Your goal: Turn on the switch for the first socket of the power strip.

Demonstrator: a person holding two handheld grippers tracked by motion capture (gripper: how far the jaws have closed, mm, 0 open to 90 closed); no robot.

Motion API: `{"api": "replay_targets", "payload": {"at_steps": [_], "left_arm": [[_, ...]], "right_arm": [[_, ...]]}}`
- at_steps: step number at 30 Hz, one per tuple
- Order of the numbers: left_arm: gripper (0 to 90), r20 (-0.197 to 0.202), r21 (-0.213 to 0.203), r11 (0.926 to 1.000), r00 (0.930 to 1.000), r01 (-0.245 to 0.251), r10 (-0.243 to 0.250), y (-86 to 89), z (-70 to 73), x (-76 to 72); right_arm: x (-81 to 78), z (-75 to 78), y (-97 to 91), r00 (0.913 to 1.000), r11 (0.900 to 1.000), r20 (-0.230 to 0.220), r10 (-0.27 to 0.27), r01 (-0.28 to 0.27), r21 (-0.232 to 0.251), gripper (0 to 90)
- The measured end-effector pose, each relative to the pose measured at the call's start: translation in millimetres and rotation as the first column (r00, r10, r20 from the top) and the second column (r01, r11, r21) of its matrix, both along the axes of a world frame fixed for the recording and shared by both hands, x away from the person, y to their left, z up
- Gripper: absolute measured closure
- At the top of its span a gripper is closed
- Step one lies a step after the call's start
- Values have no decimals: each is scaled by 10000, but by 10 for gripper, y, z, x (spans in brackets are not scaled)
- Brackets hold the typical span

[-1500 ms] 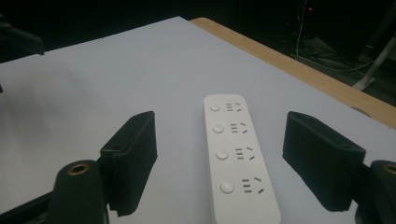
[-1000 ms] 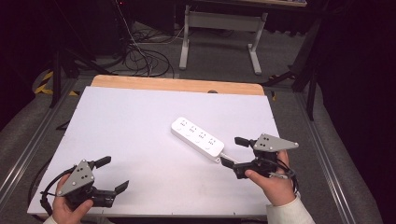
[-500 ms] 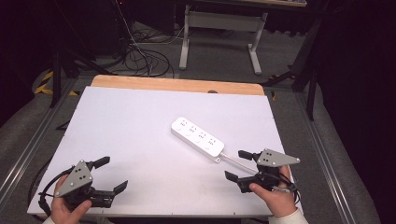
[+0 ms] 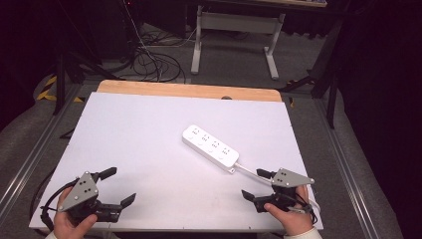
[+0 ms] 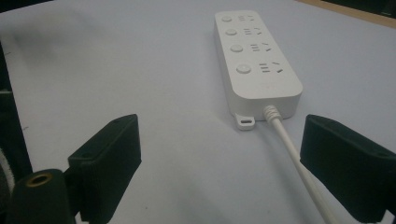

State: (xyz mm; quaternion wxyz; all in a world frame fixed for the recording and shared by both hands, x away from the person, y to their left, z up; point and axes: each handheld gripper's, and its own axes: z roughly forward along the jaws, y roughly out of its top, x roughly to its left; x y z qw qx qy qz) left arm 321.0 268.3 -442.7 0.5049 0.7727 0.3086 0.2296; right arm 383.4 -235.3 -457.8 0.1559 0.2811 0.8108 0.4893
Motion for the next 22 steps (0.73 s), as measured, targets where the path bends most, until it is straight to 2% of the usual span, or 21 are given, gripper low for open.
{"api": "replay_targets", "payload": {"at_steps": [6,10,15,18,22], "left_arm": [[62,-206,-443,9990,9997,95,-104,17,-26,11],[67,-152,-346,9994,9999,29,-35,25,-38,12],[68,175,268,9995,9998,-136,131,8,-44,-2],[66,166,261,9996,9998,-120,115,2,-48,-3],[64,74,171,9998,10000,-64,62,5,-57,10]], "right_arm": [[-7,-118,-49,9998,9999,-125,-130,130,47,163],[9,-191,-49,9998,9994,-159,-137,132,-309,165],[26,-249,-37,9991,9985,-265,-338,326,-437,168],[27,-252,-32,9991,9991,-327,-275,265,-316,169],[18,-229,-44,9995,9993,-95,-304,302,-203,170]]}}
